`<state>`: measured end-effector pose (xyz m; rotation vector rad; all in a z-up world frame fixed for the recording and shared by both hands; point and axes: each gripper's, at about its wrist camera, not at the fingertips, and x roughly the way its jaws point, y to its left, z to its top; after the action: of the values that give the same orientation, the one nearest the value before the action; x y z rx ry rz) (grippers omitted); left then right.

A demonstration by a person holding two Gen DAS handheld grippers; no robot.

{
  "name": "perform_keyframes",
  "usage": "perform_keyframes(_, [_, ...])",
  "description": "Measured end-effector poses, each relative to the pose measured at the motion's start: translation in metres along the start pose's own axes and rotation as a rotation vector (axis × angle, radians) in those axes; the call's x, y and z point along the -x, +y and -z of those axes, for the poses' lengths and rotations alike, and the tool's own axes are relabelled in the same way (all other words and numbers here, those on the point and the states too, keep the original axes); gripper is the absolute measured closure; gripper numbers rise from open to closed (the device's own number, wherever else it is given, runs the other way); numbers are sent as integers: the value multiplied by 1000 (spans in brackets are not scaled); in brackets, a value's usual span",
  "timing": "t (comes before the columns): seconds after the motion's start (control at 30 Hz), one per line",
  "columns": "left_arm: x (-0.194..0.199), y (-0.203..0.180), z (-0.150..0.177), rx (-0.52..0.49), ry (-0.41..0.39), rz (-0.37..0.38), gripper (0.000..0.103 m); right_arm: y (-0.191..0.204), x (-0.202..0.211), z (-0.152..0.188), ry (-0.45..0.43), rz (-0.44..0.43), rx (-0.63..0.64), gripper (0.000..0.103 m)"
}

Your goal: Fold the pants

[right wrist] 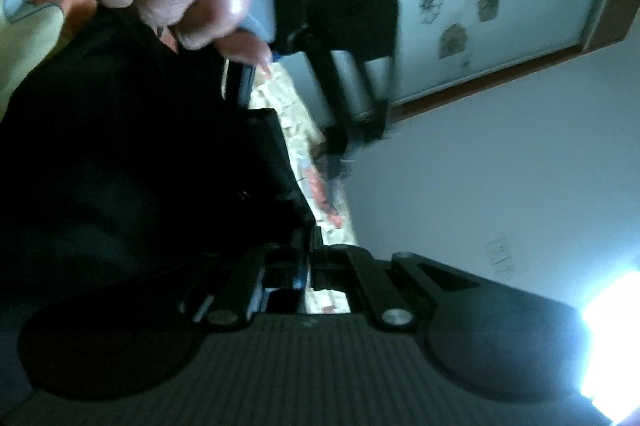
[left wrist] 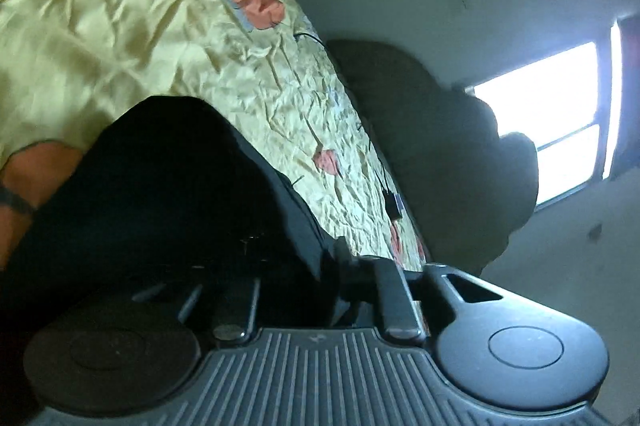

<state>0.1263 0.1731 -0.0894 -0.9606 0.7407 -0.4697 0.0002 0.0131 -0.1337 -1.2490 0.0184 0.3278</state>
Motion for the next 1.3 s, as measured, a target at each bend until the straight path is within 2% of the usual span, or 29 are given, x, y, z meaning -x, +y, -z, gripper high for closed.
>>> perform_keyframes(0.03, [0,-2,-1,-16,3,8,93,-3,6,5,-1,7,-2,56])
perform_keyframes(0.07, [1,-5,-3,-43,1,7,94,-5,13,12,-3,16,-1,23])
perform_keyframes(0.1, [2,-9,-4,-67,-1,8,94,-6,19,21,3,34,12,17])
perform_keyframes(0.17, [4,-15,-6,-85,2,32,95,-6,24,43,63,43,60,18])
perform_keyframes(0.23, [9,-19,-6,-97,2,48,95,-10,22,65,149,20,57,29])
perform_keyframes(0.3, [13,-24,-7,-86,11,74,95,-20,17,80,218,-7,-23,53])
perform_keyframes(0.37, [19,-29,-8,-74,23,104,95,-29,10,86,255,-16,-87,60])
perform_keyframes(0.43, [26,-38,-9,-107,16,110,95,-33,6,87,245,5,-113,60])
perform_keyframes(0.53, [32,-47,-11,-131,16,116,95,-28,0,84,234,-2,-74,60])
perform_keyframes(0.63, [31,-48,-15,-113,37,137,95,-22,12,89,218,15,-58,48])
perform_keyframes(0.7, [30,-47,-17,-104,42,150,95,-20,13,101,253,36,-48,43])
perform_keyframes(0.9, [30,-46,-19,-74,47,176,95,-22,-6,140,356,59,-19,43])
perform_keyframes(1.07, [34,-52,-19,-97,50,197,95,-32,-31,147,388,54,-35,48])
perform_keyframes(1.13, [36,-53,-18,-104,51,200,95,-33,-29,150,396,38,-37,58])
perform_keyframes(1.2, [39,-54,-17,-109,54,203,95,-33,-29,153,434,20,-51,101])
perform_keyframes(1.3, [45,-55,-13,-135,65,192,95,-35,-28,149,483,6,-54,101])
